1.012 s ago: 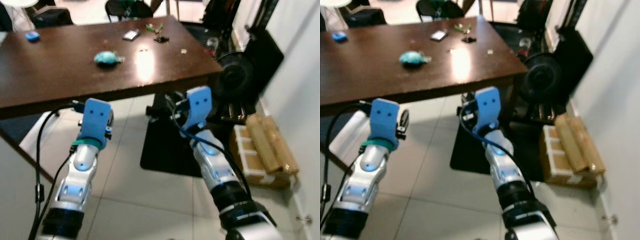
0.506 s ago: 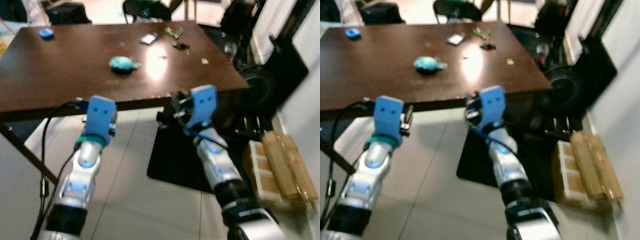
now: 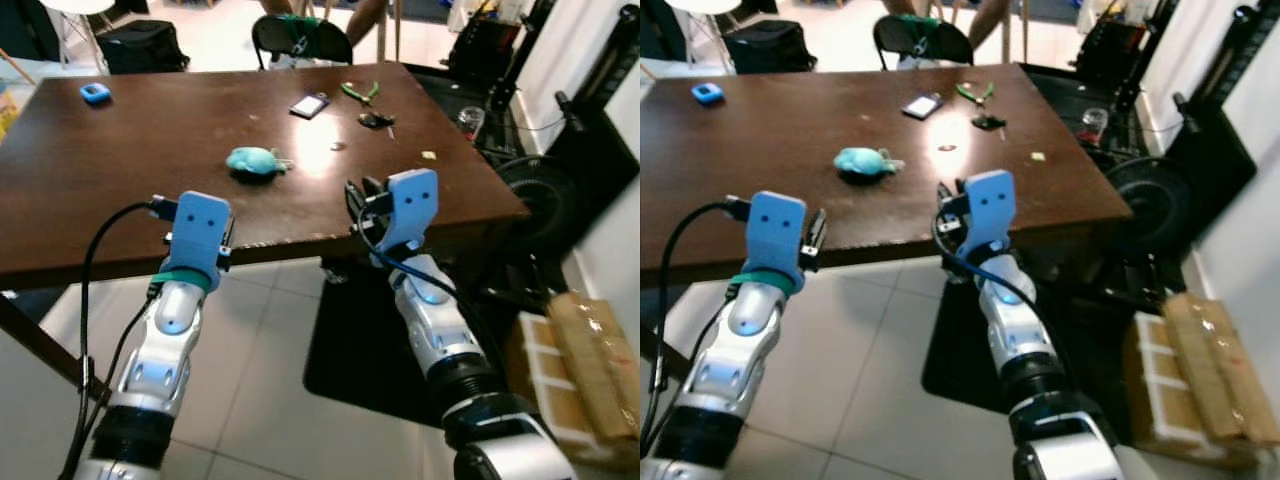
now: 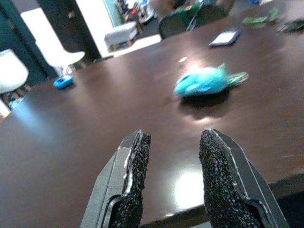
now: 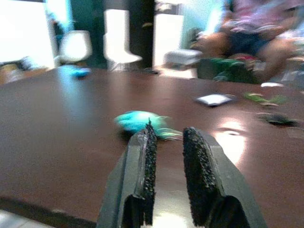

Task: Hang keys on a hook

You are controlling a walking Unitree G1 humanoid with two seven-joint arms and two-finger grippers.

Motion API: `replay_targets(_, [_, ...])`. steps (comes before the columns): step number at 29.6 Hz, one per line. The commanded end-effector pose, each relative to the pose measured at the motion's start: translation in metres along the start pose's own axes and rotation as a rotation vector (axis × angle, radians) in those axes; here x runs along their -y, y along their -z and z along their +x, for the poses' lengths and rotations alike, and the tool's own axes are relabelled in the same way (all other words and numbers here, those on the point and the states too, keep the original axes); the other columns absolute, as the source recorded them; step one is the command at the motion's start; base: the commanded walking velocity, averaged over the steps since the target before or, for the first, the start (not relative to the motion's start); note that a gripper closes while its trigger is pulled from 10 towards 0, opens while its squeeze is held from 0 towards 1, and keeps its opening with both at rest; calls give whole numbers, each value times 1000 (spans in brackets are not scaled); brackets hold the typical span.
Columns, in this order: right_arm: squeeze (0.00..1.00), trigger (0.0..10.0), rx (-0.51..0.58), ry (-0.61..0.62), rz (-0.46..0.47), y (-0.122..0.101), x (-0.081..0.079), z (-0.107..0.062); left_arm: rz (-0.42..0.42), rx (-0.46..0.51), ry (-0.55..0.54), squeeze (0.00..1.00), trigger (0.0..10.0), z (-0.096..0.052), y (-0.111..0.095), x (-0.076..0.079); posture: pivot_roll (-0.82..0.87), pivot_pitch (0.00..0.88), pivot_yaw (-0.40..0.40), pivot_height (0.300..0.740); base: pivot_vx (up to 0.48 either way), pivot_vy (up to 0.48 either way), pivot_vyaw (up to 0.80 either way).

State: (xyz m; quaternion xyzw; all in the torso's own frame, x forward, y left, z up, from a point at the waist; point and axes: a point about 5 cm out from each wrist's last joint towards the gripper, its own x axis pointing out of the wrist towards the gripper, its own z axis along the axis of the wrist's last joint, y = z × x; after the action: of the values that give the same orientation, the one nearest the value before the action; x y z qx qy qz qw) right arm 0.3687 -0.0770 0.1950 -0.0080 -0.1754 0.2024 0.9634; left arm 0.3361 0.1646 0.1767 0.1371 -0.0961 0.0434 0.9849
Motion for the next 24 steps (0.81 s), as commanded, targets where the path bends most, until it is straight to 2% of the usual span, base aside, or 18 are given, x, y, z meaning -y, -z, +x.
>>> replay_targets(1, [0,10000,-15,22,-4,5,8,-4,5,-13,13,0,10000,-2,4,5,-33,61,67,740,379,0,0])
replay_targets(24, [0,10000,-15,18,-3,6,7,-4,4,-11,17,0,10000,-2,5,6,-32,49,67,740,377,0,0])
